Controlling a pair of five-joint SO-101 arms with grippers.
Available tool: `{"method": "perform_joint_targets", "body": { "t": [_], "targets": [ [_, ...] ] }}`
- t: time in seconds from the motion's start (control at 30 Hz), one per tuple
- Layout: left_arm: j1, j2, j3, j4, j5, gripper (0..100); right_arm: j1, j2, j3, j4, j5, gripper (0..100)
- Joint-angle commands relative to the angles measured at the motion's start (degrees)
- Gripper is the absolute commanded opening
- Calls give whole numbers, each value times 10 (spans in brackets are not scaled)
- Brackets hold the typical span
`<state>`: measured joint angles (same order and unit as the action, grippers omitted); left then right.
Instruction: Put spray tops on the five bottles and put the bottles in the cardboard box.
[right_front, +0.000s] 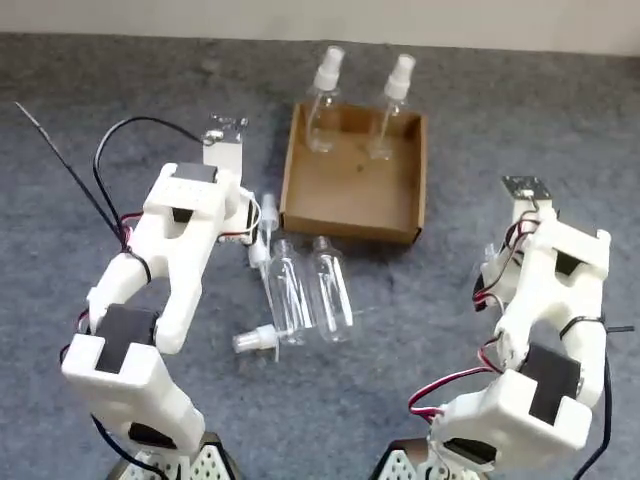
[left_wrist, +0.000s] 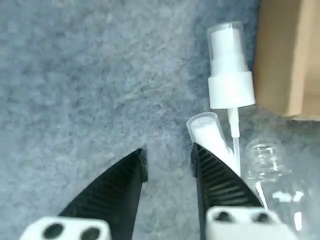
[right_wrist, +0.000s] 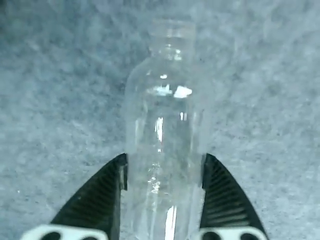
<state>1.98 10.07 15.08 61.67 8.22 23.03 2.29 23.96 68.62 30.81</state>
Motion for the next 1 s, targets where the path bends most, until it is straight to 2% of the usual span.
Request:
{"method": "perform_joint_targets", "body": {
  "t": [0.0, 0.3, 0.47, 0.63, 0.77, 0.97],
  "targets": [
    [-13, -53, -21, 4, 5, 123, 3, 2, -20, -7, 6, 89],
    [15, -59, -8, 0, 27, 123, -25, 2, -19, -6, 6, 89],
    [22, -31, 7, -41, 27, 123, -26, 3, -19, -6, 5, 89],
    [21, 1, 0, -45, 27, 123, -22, 3, -19, -6, 5, 89],
    [22, -45, -5, -43, 27, 125, -24, 3, -19, -5, 5, 89],
    [31, -124, 65, -73, 23, 176, -26, 3, -19, -6, 5, 89]
  ]
}}
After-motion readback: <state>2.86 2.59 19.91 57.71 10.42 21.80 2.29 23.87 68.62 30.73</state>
